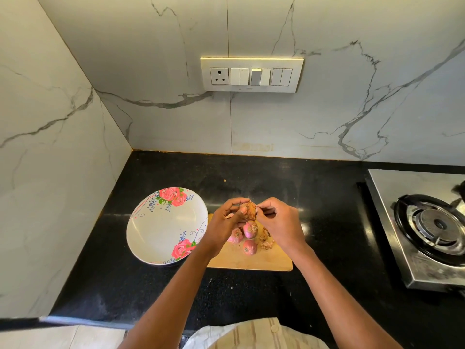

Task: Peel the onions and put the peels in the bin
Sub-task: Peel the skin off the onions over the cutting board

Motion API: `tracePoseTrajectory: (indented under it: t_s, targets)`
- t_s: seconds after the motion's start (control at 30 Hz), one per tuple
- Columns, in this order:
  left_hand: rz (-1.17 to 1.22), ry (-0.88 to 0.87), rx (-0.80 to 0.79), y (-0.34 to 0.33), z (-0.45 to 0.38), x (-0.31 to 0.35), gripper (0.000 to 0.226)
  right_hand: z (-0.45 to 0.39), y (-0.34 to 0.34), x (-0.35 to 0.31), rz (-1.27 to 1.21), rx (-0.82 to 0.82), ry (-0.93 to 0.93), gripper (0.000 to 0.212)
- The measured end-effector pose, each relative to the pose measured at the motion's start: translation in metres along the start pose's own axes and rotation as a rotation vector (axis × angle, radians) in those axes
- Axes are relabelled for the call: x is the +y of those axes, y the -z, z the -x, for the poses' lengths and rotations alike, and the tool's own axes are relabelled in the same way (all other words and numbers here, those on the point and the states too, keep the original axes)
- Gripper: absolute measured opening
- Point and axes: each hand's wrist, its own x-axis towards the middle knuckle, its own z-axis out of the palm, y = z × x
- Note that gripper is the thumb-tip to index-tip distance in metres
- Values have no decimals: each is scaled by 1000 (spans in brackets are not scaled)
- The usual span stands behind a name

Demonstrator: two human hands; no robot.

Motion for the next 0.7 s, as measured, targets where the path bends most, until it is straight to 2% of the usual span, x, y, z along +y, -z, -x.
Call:
tracePoseTrajectory:
  t_s: [0.5, 0.6, 0.7]
  targets:
    - [320, 168, -52, -1, 5, -3, 29, -4, -3, 7, -165, 55, -314, 11]
    - [299, 186, -52, -2, 3, -1, 28, -5, 0, 3, -393, -2, -369, 6]
    - [264, 175, -42, -1, 1, 1, 26, -3, 1, 3, -507, -133, -340, 22]
